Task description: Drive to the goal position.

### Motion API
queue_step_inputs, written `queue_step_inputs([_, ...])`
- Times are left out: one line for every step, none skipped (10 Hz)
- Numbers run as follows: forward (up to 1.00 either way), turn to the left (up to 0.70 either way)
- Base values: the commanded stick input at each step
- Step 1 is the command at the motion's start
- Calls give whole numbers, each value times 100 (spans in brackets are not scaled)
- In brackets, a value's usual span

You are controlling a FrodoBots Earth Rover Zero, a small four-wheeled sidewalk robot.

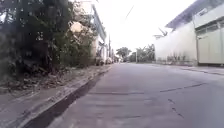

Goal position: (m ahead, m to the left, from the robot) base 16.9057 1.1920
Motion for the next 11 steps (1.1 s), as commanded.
queue_step_inputs([100, -29])
queue_step_inputs([100, -29])
queue_step_inputs([100, -29])
queue_step_inputs([100, -29])
queue_step_inputs([100, -29])
queue_step_inputs([100, -29])
queue_step_inputs([100, -16])
queue_step_inputs([100, 2])
queue_step_inputs([100, 11])
queue_step_inputs([100, 11])
queue_step_inputs([100, 11])
